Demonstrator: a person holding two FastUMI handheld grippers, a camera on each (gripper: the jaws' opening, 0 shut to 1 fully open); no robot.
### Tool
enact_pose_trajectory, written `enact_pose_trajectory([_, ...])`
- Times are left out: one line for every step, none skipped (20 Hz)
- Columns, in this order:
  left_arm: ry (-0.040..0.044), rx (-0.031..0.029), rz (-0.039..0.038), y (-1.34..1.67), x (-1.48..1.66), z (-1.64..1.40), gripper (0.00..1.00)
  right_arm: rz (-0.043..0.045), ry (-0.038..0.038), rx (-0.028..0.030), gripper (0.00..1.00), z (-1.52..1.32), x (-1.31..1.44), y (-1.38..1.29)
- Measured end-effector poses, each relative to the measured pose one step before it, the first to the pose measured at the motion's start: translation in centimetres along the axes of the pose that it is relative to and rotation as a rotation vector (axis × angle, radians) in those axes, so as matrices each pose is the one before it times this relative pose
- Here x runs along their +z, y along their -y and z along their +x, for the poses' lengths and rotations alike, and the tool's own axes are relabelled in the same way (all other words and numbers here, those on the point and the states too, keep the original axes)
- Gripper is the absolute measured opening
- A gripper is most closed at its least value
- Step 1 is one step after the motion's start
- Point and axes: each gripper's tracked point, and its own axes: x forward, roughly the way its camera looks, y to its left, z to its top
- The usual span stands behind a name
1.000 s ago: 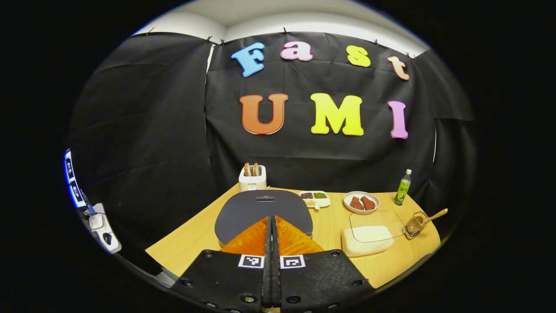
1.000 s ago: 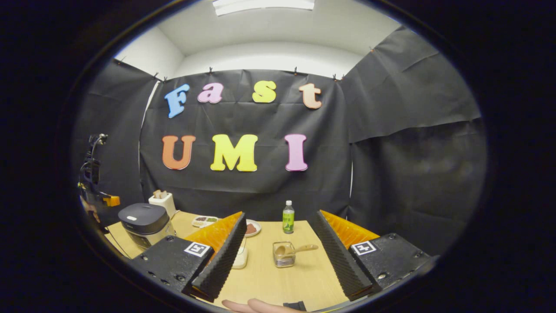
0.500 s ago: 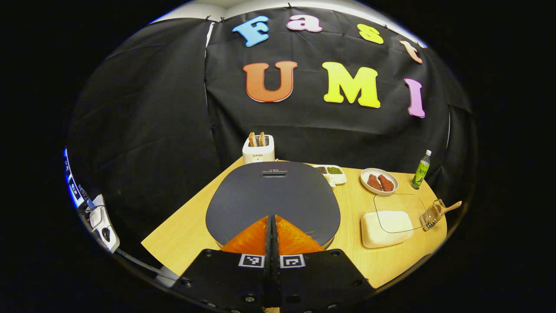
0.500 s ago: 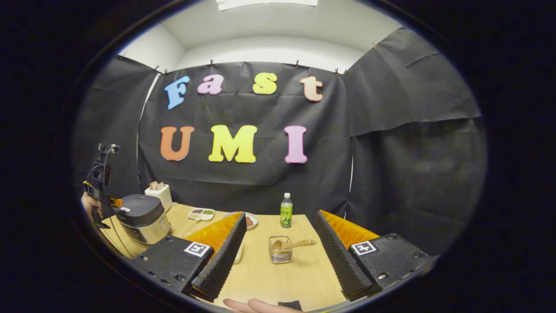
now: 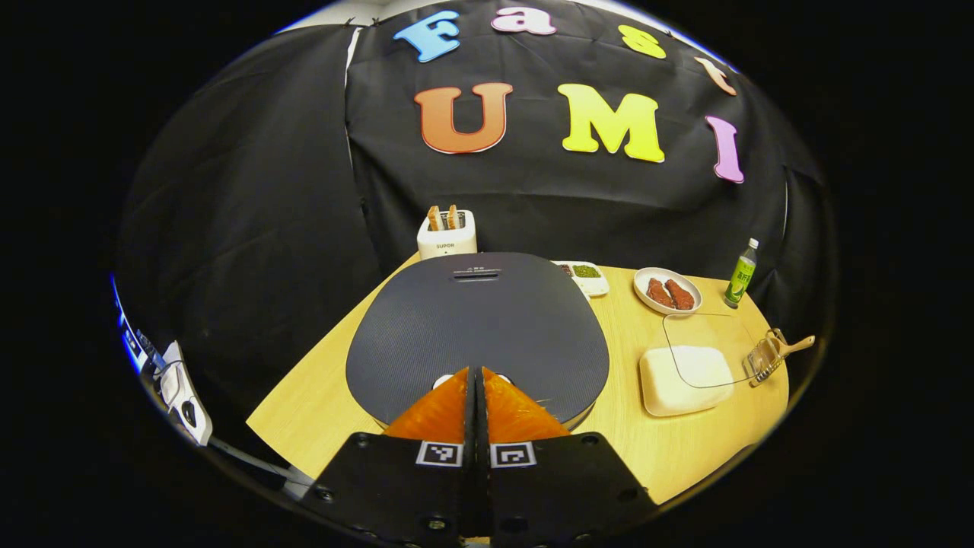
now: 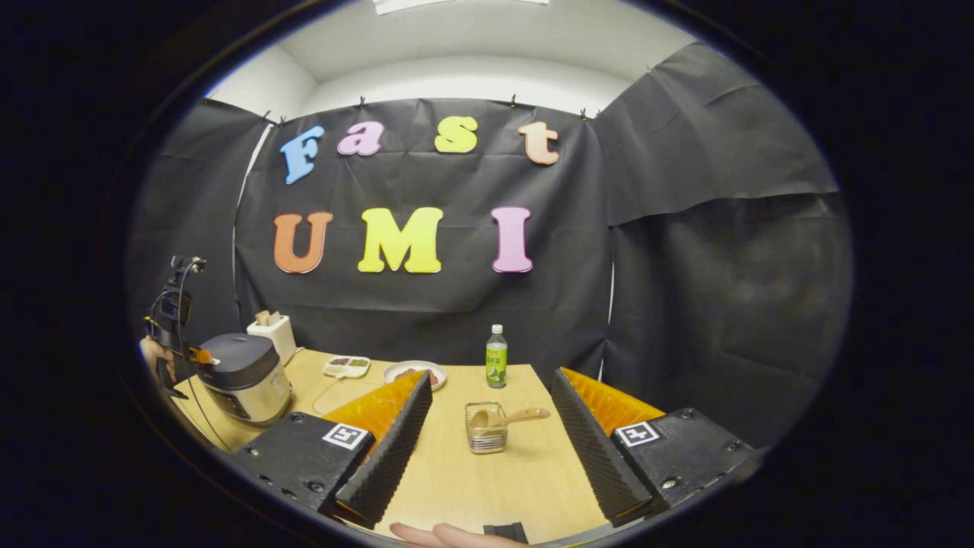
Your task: Close the left gripper, press the button to open the rice cooker; take a wooden spoon from the chopstick holder with the right hand, scoop a spoonful of rice and pour it into the rice cooker, then put the wooden spoon back into the chopstick holder.
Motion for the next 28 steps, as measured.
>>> enact_pose_trajectory([-0.01369, -0.00332, -0.00736, -0.169, -0.179, -0.126, 0.0, 0.00438, -0.00501, -0.00167, 1.0, 0.06, -0.264, 0.099])
enact_pose_trajectory([0.01816, -0.00135, -0.01113, -0.126, 0.269, -0.263, 0.0, 0.00309, -0.00689, 0.00093, 1.0, 0.06, -0.411, 0.0])
enact_pose_trajectory([-0.00439, -0.00015, -0.01643, 0.14, -0.235, 0.277, 0.0, 0.00294, -0.0024, 0.00346, 0.99, 0.081, -0.25, -0.042])
enact_pose_trajectory([0.02293, -0.00228, 0.00481, 0.035, 0.54, -0.264, 0.0, -0.00011, -0.00175, 0.00046, 0.99, 0.168, -0.328, 0.021])
enact_pose_trajectory([0.01823, 0.00386, 0.00749, -0.054, 0.257, -0.098, 0.0, -0.00356, -0.00302, -0.00179, 0.99, 0.211, -0.358, 0.024])
enact_pose_trajectory([0.01571, 0.00872, -0.00266, -0.096, 0.322, -0.355, 0.0, -0.00475, -0.00552, -0.00157, 0.99, 0.272, -0.463, -0.056])
enact_pose_trajectory([0.04402, 0.01375, -0.00062, -0.062, 0.918, -0.2, 0.0, -0.0024, -0.00842, 0.00018, 0.99, 0.202, -0.405, -0.048])
enact_pose_trajectory([0.05154, 0.01694, 0.00188, -0.241, 1.335, -0.901, 0.0, -0.00005, -0.00958, 0.00113, 0.99, 0.272, -0.452, -0.167])
enact_pose_trajectory([0.05502, 0.01031, -0.00239, -0.26, 1.63, -0.608, 0.0, -0.00148, -0.01177, 0.00119, 0.99, 0.172, -0.436, -0.037])
enact_pose_trajectory([0.05147, -0.00591, -0.00412, 0.158, 1.812, -0.716, 0.02, -0.00302, -0.01125, -0.00089, 1.0, 0.145, -0.472, 0.004])
enact_pose_trajectory([0.04154, -0.01114, -0.00165, 0.679, 1.342, -0.837, 0.26, -0.00172, -0.0064, 0.00161, 0.99, 0.027, -0.279, -0.02])
enact_pose_trajectory([0.0145, -0.01569, -0.00807, 0.451, 0.824, -0.473, 0.5, 0.00006, -0.00084, 0.00249, 1.0, -0.006, -0.037, -0.032])
enact_pose_trajectory([0.0129, -0.01155, -0.00926, 0.278, 0.68, -1.202, 0.74, 0.00016, 0.00228, 0.00221, 1.0, -0.033, 0.012, -0.02])
enact_pose_trajectory([0.01596, 0.00439, -0.00638, 0.205, 0.231, -0.547, 0.98, 0.00178, 0.00281, 0.0002, 1.0, -0.054, -0.067, 0.095])
enact_pose_trajectory([0.00537, 0.00059, 0.00194, 0.189, 0.283, -0.542, 0.97, 0.00284, 0.00219, 0.00075, 1.0, 0.02, -0.063, 0.013])
enact_pose_trajectory([0.00767, -0.01029, 0.01398, 0.465, 0.132, -0.793, 0.96, 0.00179, 0.00023, 0.00255, 1.0, 0.086, -0.232, -0.107])
enact_pose_trajectory([0.00033, -0.00174, 0.0204, 0.132, 0.148, -0.867, 0.97, 0.00092, -0.00116, 0.00305, 1.0, 0.081, -0.217, -0.109])
enact_pose_trajectory([0.01171, -0.00014, 0.02141, 0.144, 0.012, -0.67, 0.96, -0.0021, -0.00285, 0.00259, 1.0, 0.187, -0.35, -0.086])
enact_pose_trajectory([0.02356, 0.00706, 0.01238, -0.073, 0.54, -0.751, 0.96, -0.00551, -0.00371, 0.00084, 1.0, 0.244, -0.396, 0.001])
enact_pose_trajectory([0.02165, 0.00676, 0.00145, -0.26, 0.35, -0.654, 0.96, -0.00825, -0.0023, 0.0027, 1.0, 0.27, -0.433, -0.034])
enact_pose_trajectory([0.01445, -0.00153, -0.00469, 0.192, 0.148, -0.853, 0.96, -0.00506, -0.00305, 0.00201, 1.0, 0.416, -0.301, -0.044])
enact_pose_trajectory([0.01637, -0.0053, -0.00769, 0.189, 0.287, -0.719, 0.96, -0.00025, -0.00532, -0.00046, 0.99, 0.484, -0.536, 0.122])
enact_pose_trajectory([0.01365, -0.0045, -0.00897, 0.13, 0.236, -0.723, 0.96, 0.00398, -0.00859, -0.00088, 1.0, 0.601, -0.544, 0.136])
enact_pose_trajectory([0.01556, -0.00843, -0.00525, 0.216, 0.286, -0.727, 0.96, 0.00761, -0.00708, 0.00206, 1.0, 0.621, -0.616, 0.054])
enact_pose_trajectory([0.00765, -0.01149, -0.00285, 0.163, 0.036, -0.604, 0.96, 0.00788, -0.01106, -0.0079, 1.0, 0.659, -0.668, 0.272])
enact_pose_trajectory([-0.00126, -0.02009, 0.00137, 0.435, -0.152, -0.694, 0.96, 0.00278, -0.00737, -0.0049, 1.0, 0.945, -0.787, 0.355])
enact_pose_trajectory([0.00013, -0.007, -0.00567, 0.195, -0.301, -0.685, 0.96, 0.00385, -0.01045, -0.00283, 1.0, 0.741, -0.594, 0.189])
enact_pose_trajectory([0.00225, -0.00252, -0.0081, 0.07, -0.178, -0.675, 0.96, 0.01042, -0.00836, -0.00223, 1.0, 0.757, -0.626, 0.217])
